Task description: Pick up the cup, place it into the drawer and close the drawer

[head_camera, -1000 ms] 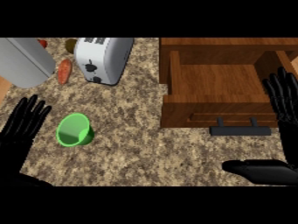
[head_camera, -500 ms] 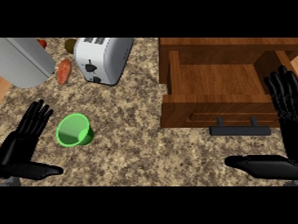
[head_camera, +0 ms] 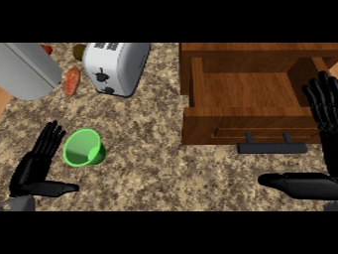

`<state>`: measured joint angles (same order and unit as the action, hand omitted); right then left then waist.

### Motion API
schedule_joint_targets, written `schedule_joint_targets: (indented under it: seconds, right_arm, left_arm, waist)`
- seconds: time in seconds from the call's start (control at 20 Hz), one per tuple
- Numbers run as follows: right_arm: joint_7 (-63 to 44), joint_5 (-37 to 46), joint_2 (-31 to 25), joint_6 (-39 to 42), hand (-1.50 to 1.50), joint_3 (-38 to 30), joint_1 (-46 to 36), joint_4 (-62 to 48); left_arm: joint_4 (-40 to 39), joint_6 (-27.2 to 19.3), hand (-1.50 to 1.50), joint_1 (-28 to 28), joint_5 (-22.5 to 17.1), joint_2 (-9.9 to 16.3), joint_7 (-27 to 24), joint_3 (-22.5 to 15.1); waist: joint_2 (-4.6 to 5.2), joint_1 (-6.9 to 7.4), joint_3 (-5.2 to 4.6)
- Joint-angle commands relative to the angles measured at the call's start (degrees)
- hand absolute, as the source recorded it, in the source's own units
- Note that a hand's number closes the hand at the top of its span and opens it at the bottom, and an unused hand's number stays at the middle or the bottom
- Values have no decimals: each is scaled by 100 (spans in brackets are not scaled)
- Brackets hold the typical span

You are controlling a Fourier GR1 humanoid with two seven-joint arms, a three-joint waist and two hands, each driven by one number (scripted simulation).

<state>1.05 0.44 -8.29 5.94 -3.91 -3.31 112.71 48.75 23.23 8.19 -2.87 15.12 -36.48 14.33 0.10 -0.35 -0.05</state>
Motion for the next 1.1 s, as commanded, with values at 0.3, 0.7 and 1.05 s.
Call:
schedule_joint_targets:
  seconds: [0.3,0.7,1.05]
  right_arm:
    - [-17,-101,-58,229,-150,-96,-6,78]
    - [-94,-125,-15,247,-150,-88,25,134]
    - [-453,79,63,120,-150,149,-194,349]
  left_arm:
    - [-2920,228,-150,1253,390,447,-1727,211]
    - [-3442,-174,-150,1305,649,211,-2471,66]
    - [-3618,-143,-150,1586,657,331,-2559,105]
  waist:
    - [14,-44,-6]
    - [28,-80,-13]
    - [39,-107,-21]
